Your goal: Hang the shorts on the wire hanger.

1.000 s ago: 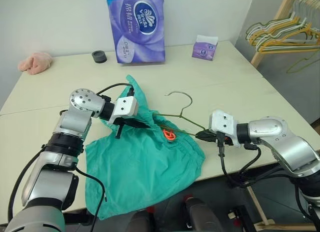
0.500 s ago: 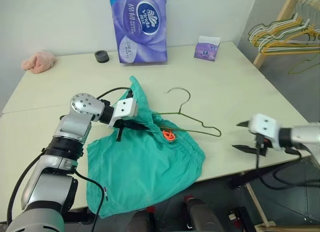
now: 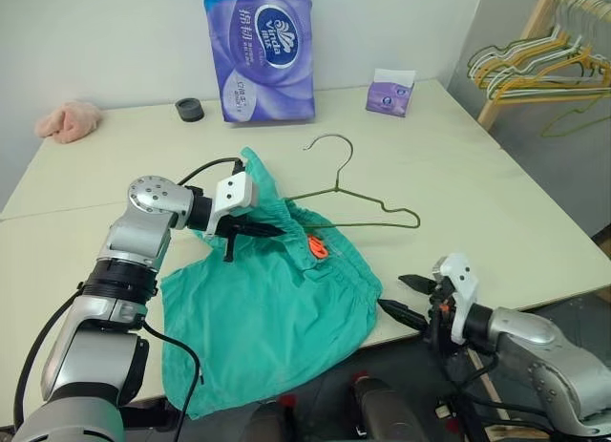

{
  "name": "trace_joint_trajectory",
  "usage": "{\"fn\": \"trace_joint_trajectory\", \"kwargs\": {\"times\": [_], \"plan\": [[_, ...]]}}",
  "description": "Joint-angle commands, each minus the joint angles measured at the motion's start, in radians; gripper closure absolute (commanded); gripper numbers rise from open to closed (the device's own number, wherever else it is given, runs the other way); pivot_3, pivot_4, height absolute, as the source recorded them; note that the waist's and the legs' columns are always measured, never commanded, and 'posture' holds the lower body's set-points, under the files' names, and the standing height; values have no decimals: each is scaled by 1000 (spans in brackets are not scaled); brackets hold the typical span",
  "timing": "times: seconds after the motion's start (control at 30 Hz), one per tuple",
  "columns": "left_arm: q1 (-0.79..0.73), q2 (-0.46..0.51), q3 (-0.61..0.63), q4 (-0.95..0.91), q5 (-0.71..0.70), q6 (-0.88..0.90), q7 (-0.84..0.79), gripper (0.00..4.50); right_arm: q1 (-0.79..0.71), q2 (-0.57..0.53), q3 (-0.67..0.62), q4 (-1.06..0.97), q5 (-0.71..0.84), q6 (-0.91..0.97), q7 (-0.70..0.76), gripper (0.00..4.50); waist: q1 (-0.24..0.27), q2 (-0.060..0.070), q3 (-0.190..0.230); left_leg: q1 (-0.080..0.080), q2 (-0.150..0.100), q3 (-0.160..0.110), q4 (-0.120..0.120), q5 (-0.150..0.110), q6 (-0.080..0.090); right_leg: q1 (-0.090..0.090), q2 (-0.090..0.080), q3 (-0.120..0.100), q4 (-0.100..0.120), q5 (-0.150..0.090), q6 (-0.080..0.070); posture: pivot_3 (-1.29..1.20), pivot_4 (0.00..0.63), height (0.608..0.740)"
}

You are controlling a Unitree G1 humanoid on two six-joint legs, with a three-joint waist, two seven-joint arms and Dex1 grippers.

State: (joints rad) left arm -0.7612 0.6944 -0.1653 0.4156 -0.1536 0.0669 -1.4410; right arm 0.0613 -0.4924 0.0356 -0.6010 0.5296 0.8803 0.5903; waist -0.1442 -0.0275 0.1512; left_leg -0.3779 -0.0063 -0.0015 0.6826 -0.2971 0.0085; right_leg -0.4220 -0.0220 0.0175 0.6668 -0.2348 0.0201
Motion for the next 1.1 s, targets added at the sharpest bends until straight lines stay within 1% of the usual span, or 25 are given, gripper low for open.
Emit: {"fn": "trace_joint_trajectory", "kwargs": {"times": [0.03,0.17,0.23,0.27,0.33,0.4,0.57,0.63,0.67,0.77,0.83,0.97,1.0,1.07,1.1], "plan": [[-26,5,33,-45,-23,8,14,4500,-29,18,15,-34,43,35,-16,559,2,0,0,0,0,0,0,0,0,0,0,0,0,0,0,-227,127,740],[-20,10,35,-61,-27,17,21,4500,-68,35,30,-6,74,87,-22,559,2,0,0,0,0,0,0,0,0,0,0,0,0,0,0,-221,128,740],[-18,11,37,-67,-28,21,24,4500,-82,49,41,9,65,96,-43,559,3,0,0,0,0,-1,0,0,0,0,0,0,0,0,0,-219,128,740],[-16,12,38,-70,-29,22,27,4500,-89,56,48,22,55,101,-57,727,3,0,0,0,0,-1,0,0,0,0,0,0,0,0,0,-218,128,740],[-13,12,40,-76,-31,27,32,4500,-88,58,64,29,34,94,-71,1169,3,0,0,0,0,-1,0,0,0,0,0,0,-1,0,0,-215,128,740],[-8,13,43,-83,-33,31,37,4500,-81,53,73,26,28,87,-77,1803,3,0,0,0,0,-1,0,0,0,0,0,0,-1,0,0,-214,128,740],[6,12,53,-99,-38,43,56,4500,-85,64,56,31,31,64,-94,3567,3,0,0,0,0,0,0,0,0,0,0,0,-1,0,0,-214,125,740],[9,3,65,-102,-39,34,79,4500,-98,72,38,46,31,47,-101,4210,3,0,0,0,0,-1,0,0,0,0,0,0,-1,0,0,-213,125,740],[9,-4,73,-104,-43,38,95,4500,-110,77,21,54,39,42,-101,4454,3,0,0,0,0,-1,0,0,0,0,0,0,-1,0,0,-213,125,740],[10,-15,88,-116,-57,53,121,4500,-158,76,-42,83,69,34,-91,4454,4,0,0,0,0,0,0,0,0,0,0,0,-1,0,0,-212,122,740],[21,-11,93,-143,-74,79,119,4500,-198,47,-90,118,83,31,-64,4454,4,0,0,0,0,0,0,0,0,0,0,0,-1,0,0,-211,121,740],[42,9,110,-210,-137,180,100,4500,-255,-73,-165,203,117,30,55,4454,4,0,0,-1,-1,0,0,0,0,0,0,0,-1,0,0,-211,118,740],[46,21,118,-235,-169,229,84,4500,-267,-106,-186,232,134,40,85,4454,4,0,0,-1,-1,0,0,0,0,0,0,0,-1,0,0,-211,117,740],[55,56,132,-289,-238,339,39,4500,-285,-176,-219,291,157,55,157,4454,3,0,0,-1,0,-1,0,0,0,0,0,-1,-1,0,0,-209,117,740],[64,82,127,-309,-252,367,10,4500,-294,-199,-229,308,167,60,177,4454,3,0,0,-1,0,-1,0,0,0,0,0,0,-1,0,0,-207,117,740]]}}
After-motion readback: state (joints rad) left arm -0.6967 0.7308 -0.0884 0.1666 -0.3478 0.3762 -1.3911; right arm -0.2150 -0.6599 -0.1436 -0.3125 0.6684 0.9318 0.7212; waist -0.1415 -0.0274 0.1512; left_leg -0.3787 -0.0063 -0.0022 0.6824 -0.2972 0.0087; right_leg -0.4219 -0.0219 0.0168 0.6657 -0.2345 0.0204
